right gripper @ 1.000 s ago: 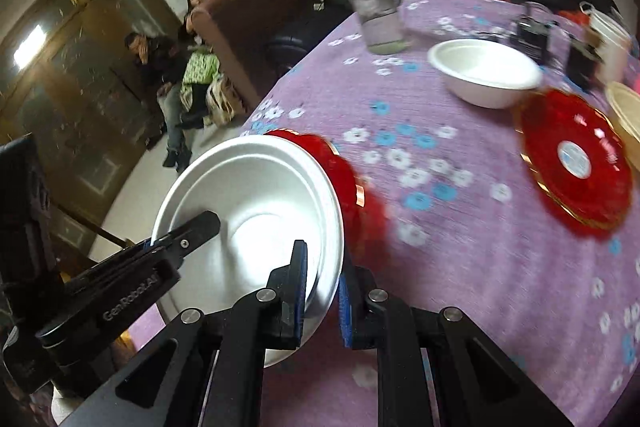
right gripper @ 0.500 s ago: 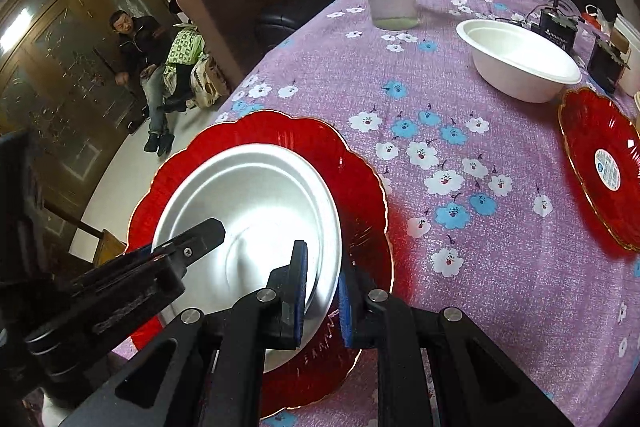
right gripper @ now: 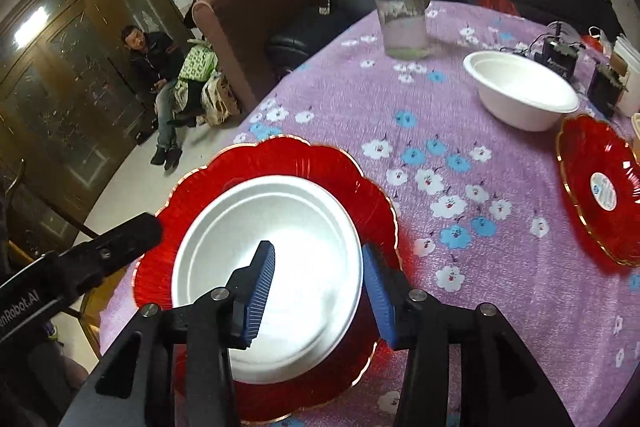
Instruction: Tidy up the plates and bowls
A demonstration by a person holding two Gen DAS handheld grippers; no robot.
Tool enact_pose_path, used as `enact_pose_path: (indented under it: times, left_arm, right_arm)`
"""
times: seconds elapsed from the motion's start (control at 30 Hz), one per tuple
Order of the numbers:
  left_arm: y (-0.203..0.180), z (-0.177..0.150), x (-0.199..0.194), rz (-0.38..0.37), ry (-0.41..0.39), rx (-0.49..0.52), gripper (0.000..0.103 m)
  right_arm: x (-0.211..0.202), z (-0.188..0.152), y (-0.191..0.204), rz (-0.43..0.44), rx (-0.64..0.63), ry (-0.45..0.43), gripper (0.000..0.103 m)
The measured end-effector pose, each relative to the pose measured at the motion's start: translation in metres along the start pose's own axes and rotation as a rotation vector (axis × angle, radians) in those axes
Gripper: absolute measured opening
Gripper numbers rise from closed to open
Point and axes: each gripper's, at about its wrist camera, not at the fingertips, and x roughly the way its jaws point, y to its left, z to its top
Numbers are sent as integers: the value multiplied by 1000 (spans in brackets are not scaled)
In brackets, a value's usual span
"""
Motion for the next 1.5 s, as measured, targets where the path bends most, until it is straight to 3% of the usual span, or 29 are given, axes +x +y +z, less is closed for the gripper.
enact_pose_path:
  times: [0.07,0.3,0.53,0.7,1.0,1.3,1.33,1.37,1.43,1.5]
  left_arm:
    - [2,-5,-12,-16,-13,-13,80]
    - [-13,-36,-30,-116,32,-6,83]
    - [-68,-71,-32,-185,83,116,85]
    - [-103,-93,-28,-221,123,185,85]
    - [-125,-110,-26,-168,114,255,85]
    - [-122,-106,-23,-145,109,261,85]
    - [-122,-106,-22,-144,109,261,85]
    - [-122,-105,-21,-142,109,261,85]
    - [-122,-104,-20,-140,110,258,85]
    - [-122,-102,-19,-146,110,255,85]
  right_arm:
    - [-15,-2,-1,10,-1,-27,50]
    - [-79,-43,-22,54,19,-107,53]
    - [-126,-98,-103,-64,160,-127,54]
    - [-146,-112,-162,-122,311,-127,54]
    - [-133,-79,-224,-184,458,-175,54]
    - [-64,-31,-279,-251,604,-147,54]
    - [-59,-29,-283,-252,620,-147,53]
    - [-58,-26,-284,-266,625,-158,44]
    - [-54,-25,-287,-240,648,-139,16]
    - [-55,-28,-290,-205,671,-137,15]
